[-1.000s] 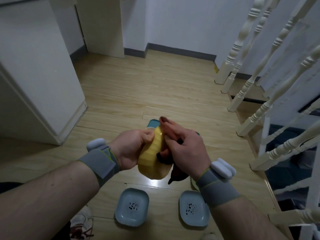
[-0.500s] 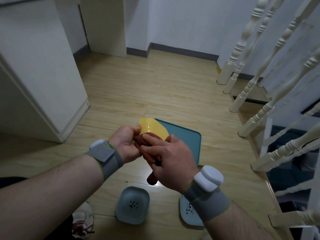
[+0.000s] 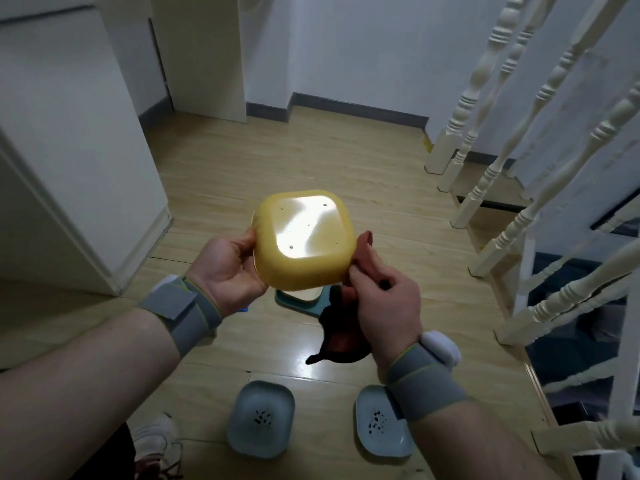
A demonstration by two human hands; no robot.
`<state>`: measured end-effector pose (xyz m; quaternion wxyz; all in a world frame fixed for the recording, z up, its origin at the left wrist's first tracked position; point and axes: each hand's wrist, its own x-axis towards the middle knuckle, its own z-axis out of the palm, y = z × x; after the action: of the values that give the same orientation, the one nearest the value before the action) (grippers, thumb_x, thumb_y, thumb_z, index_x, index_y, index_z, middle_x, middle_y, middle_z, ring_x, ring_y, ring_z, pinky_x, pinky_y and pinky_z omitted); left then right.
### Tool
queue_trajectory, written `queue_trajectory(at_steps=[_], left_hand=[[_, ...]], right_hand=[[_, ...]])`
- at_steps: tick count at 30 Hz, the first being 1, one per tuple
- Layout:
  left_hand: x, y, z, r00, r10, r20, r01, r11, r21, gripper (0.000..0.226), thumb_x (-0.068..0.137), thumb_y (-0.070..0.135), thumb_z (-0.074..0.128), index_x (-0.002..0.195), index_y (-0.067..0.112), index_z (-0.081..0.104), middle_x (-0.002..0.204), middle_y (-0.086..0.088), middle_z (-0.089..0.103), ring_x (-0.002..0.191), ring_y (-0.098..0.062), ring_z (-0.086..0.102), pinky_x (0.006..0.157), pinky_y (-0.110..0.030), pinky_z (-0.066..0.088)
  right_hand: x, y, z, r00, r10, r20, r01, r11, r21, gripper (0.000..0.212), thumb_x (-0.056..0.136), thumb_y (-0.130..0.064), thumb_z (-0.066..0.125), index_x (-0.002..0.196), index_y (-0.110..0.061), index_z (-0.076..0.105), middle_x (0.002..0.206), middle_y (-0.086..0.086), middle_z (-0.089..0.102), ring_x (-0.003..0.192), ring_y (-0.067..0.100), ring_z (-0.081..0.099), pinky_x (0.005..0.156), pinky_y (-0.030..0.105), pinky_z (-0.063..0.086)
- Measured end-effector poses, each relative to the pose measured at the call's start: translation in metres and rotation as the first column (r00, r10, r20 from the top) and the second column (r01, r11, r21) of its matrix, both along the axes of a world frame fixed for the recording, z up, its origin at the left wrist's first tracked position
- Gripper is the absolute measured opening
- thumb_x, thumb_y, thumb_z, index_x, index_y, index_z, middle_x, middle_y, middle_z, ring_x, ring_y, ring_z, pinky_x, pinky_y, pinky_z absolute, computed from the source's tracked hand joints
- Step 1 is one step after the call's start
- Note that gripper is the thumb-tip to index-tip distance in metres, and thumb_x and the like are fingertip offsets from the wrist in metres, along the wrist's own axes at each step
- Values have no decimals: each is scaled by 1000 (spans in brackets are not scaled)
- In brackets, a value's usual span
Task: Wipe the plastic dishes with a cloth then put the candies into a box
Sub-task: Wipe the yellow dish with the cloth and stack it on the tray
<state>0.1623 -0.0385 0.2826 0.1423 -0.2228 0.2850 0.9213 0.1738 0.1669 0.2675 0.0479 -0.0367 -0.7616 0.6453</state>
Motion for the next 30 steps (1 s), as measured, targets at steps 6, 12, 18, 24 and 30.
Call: queue_trajectory(at_steps=[6, 12, 18, 24, 30], left_hand=[[2, 1, 9, 985, -123, -124, 111, 989, -101, 42, 101, 27, 40, 134, 5, 54, 132, -16, 61, 123, -30, 58, 90, -56, 50], [4, 3, 12, 969, -177, -175, 118, 946, -300, 33, 100, 18, 38, 125, 4, 54, 106, -13, 60, 102, -25, 58, 90, -50, 51], [8, 10, 18, 933, -292, -211, 142, 837, -529, 24, 101, 10, 39, 95, 4, 61, 66, -5, 63, 53, -13, 60, 51, -23, 54], [15, 22, 1, 900, -424, -104, 248, 692, -678, 22, 100, 7, 44, 89, 6, 63, 74, -8, 61, 62, -18, 57, 57, -27, 51], [7, 26, -16, 965, -240, -109, 194, 927, -322, 17, 90, 2, 45, 96, 2, 61, 93, -19, 60, 85, -27, 58, 70, -34, 57]], right_hand=[[-11, 14, 15, 994, 82, 71, -71, 987, -141, 29, 81, -5, 67, 97, -28, 75, 92, 2, 76, 91, 23, 71, 85, 38, 58], [-16, 22, 14, 996, 78, 47, -79, 997, 13, 35, 80, -3, 66, 81, -36, 75, 87, -2, 76, 93, 23, 70, 89, 48, 54], [-17, 22, 12, 994, 105, 30, -106, 994, 23, 34, 74, -14, 64, 81, -45, 75, 84, 8, 75, 84, 35, 69, 82, 52, 56], [-6, 5, 13, 953, 300, -45, -284, 934, 216, 44, 74, -27, 60, 116, -34, 69, 106, -15, 72, 88, 14, 70, 91, 38, 54], [13, -14, 4, 843, 512, -167, -342, 748, 569, 41, 80, -28, 59, 119, -40, 66, 134, -26, 53, 89, 16, 50, 85, 12, 38]])
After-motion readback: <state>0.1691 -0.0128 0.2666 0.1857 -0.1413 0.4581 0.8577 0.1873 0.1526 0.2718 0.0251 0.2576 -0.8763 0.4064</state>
